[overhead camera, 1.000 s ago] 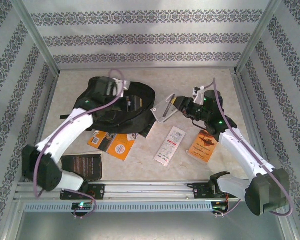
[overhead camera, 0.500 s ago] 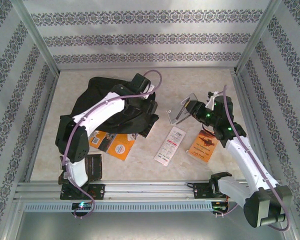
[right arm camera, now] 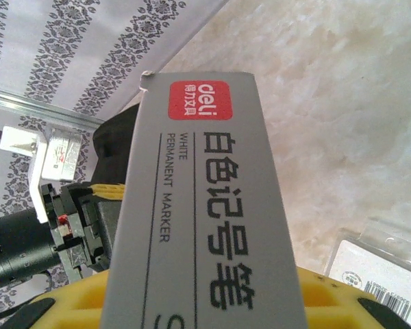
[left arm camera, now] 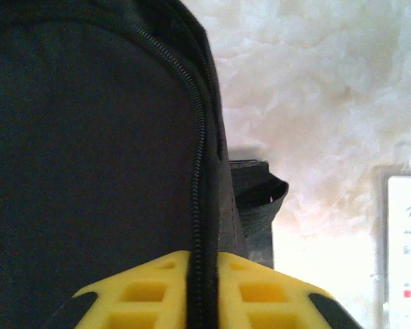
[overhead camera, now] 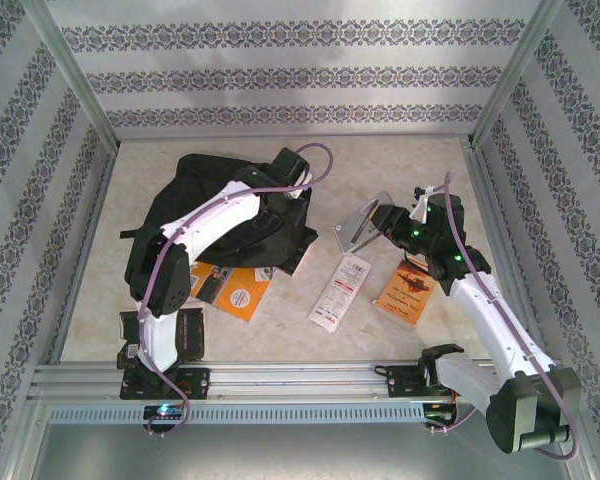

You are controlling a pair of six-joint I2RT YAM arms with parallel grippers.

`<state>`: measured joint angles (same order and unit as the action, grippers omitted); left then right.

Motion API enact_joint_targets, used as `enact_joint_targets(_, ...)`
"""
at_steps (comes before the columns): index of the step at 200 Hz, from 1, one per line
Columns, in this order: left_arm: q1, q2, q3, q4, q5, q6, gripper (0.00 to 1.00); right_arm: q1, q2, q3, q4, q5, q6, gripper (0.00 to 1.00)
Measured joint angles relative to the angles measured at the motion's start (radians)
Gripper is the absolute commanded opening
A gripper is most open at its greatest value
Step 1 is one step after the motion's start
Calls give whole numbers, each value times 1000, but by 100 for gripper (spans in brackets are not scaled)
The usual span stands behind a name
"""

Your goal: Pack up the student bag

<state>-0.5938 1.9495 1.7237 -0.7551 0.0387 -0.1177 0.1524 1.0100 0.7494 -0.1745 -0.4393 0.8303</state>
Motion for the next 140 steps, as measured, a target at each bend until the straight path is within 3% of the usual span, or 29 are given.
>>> enact_joint_targets(26, 3, -13, 0, -1, -15, 2, 0, 20, 14, 2, 7, 6, 1, 23)
enact_joint_targets(60, 29, -129, -5, -2, -58, 2, 0, 143, 73, 48, 16, 56, 26, 23)
enact_joint_targets(105, 90, -404, -72, 37, -175, -2, 0, 290, 259, 218, 91, 162, 140, 23)
enact_joint_targets(140, 141, -464, -127, 71, -166, -40, 0, 367, 443, 327, 150, 250, 267, 23)
